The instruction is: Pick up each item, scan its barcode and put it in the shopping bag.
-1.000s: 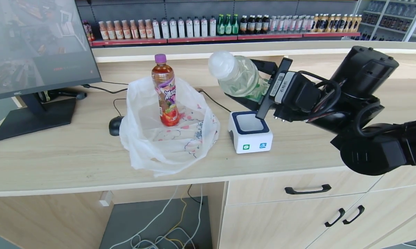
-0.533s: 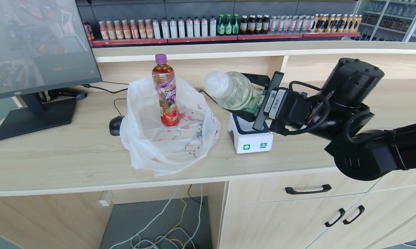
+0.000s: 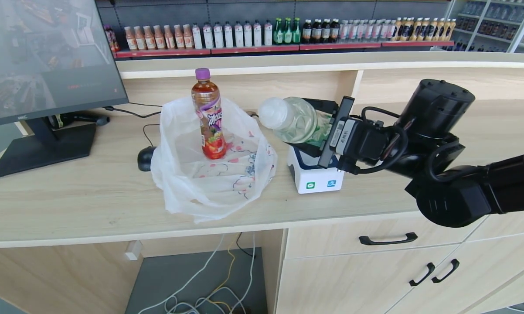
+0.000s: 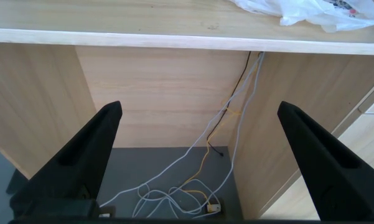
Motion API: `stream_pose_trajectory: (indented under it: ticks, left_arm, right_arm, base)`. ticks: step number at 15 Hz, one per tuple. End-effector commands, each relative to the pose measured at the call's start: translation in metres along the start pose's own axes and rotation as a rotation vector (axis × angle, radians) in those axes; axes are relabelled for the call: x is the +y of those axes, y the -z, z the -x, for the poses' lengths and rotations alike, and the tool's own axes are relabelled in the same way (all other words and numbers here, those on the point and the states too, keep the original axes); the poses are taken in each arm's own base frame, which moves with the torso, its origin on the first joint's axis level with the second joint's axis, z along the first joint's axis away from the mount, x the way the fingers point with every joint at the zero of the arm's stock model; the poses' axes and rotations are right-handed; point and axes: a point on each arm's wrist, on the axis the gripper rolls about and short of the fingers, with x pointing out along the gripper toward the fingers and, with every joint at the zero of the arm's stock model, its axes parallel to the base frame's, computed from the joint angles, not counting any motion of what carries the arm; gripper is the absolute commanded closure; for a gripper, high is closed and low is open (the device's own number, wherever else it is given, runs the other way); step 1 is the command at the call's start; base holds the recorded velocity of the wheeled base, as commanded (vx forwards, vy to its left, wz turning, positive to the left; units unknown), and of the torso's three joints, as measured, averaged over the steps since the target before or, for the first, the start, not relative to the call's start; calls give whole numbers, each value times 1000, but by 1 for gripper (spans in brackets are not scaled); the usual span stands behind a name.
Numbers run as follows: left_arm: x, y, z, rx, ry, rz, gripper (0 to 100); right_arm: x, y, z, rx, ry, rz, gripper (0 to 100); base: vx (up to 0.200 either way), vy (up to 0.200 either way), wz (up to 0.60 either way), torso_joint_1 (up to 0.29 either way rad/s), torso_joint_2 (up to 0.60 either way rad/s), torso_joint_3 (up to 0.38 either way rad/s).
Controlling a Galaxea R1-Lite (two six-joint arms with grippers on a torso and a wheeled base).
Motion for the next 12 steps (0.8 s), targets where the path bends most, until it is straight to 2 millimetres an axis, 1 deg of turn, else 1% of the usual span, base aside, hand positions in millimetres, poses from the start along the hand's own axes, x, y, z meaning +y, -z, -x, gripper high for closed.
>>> stream_pose_trajectory:
  ticks: [1, 6, 12]
  left_arm:
    - [0, 0, 0, -1, 0, 0, 0]
    - [0, 0, 0, -1, -2, 0, 0]
    - [0, 0, 0, -1, -2, 0, 0]
  right_arm:
    - [4, 2, -1, 3, -9, -2, 100]
    - [12, 4, 1, 15, -31, -11, 100]
    - [14, 6, 1, 16, -36, -14, 100]
  base:
    - [0, 0, 0, 0, 0, 0]
    - [0, 0, 0, 0, 0, 0]
    - [0, 0, 0, 0, 0, 0]
